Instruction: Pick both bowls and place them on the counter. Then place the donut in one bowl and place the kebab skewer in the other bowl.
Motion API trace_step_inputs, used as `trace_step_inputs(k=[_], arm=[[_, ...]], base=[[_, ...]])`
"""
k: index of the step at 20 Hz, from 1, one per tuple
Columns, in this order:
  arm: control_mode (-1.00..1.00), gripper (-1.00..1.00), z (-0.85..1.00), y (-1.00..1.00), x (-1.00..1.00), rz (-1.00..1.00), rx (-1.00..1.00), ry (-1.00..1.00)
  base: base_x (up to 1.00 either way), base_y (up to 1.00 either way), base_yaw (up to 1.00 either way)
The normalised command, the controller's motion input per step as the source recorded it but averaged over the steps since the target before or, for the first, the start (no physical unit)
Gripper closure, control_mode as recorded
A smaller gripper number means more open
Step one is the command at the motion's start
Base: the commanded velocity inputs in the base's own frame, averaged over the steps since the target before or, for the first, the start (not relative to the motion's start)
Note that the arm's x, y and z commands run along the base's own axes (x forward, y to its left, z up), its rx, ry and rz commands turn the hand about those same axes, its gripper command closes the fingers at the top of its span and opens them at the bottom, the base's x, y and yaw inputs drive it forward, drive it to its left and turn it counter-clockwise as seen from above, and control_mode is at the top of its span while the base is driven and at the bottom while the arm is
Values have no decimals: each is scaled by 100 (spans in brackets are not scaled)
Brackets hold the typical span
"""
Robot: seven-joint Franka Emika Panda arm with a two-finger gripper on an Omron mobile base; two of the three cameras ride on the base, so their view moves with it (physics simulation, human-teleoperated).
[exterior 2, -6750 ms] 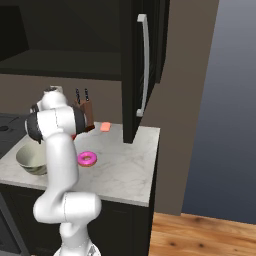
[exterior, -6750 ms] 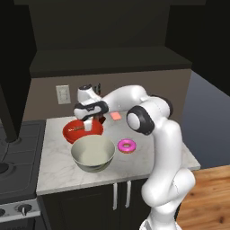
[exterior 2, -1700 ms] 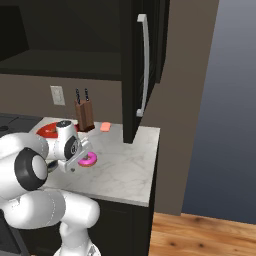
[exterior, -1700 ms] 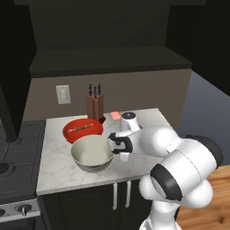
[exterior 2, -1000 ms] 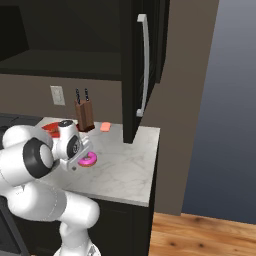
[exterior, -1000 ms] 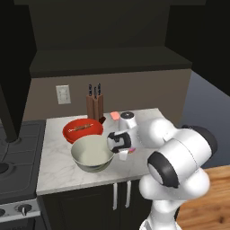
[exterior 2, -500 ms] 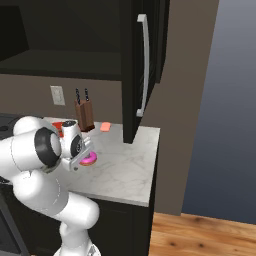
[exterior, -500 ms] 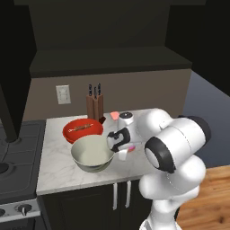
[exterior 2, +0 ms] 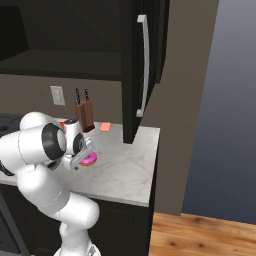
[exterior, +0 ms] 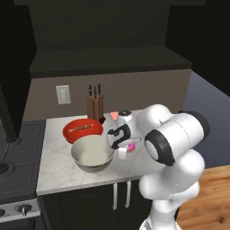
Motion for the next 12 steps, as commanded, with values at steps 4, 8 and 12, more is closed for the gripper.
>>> trace_step_inputs(k=[4,8,12], arm=[[-100,100,-40,20,0,-8,0,5],[-100,100,-39,14,0,-9,0,0],[-100,100,-36,1,-10,-11,0,-6]], base=[[0,0,0],[0,0,0],[0,0,0]])
